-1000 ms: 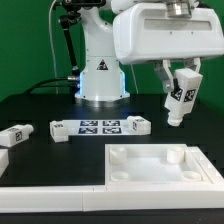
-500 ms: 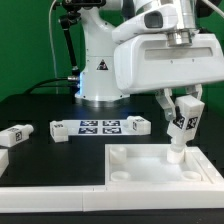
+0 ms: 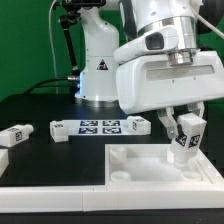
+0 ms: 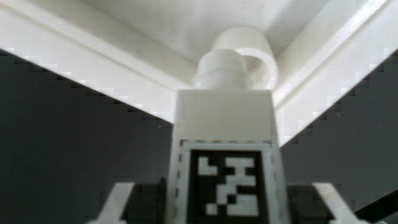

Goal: Assemble square table

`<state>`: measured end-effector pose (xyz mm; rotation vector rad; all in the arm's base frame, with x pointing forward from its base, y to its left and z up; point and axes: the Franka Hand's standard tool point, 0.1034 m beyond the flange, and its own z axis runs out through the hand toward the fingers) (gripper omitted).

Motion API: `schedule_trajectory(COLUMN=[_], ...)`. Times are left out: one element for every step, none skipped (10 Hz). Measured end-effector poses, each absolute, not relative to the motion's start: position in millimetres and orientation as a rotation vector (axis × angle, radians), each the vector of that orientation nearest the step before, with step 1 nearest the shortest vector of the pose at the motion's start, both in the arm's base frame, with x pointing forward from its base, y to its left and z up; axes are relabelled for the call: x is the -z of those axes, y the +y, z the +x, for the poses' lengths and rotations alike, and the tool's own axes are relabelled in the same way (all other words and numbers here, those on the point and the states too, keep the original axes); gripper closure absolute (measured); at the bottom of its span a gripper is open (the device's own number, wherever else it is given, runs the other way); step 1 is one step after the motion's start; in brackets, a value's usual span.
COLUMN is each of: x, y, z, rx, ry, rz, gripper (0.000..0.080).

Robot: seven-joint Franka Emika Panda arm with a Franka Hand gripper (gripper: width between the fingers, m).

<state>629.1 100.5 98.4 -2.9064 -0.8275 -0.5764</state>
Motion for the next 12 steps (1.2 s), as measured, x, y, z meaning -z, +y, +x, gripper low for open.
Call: schedule_trajectory(x=[-95.7,-93.1,-91.4,-89.7,-88.2,-85.4,-84.5,-82.8,-76.3,-74.0,-73.8,-74.0], y=[104,108,111,112,113,113,113,113,115,116,116,113], z=[631,632,631,630,630,629,630,630,628,628,628,629], rx=[0.575,0.571,0.567,0.563,0.560,0.557,0.579,0.601,0.594,0.601,0.604,0.618], ry=[-0.816,-0.807,-0.808,-0.810,-0.811,-0.811,-0.808,-0.806,-0.807,-0.806,-0.806,-0.800], rz=[-2.905,-2.903,-2.901,-2.900,-2.899,-2.900,-2.900,-2.900,-2.899,-2.898,-2.898,-2.901], gripper=[0.0509,0.0509,0.0509,0.0509,0.0509,0.0509,0.0509,0.0509,0.0509,0.0509,0.0509,0.0509])
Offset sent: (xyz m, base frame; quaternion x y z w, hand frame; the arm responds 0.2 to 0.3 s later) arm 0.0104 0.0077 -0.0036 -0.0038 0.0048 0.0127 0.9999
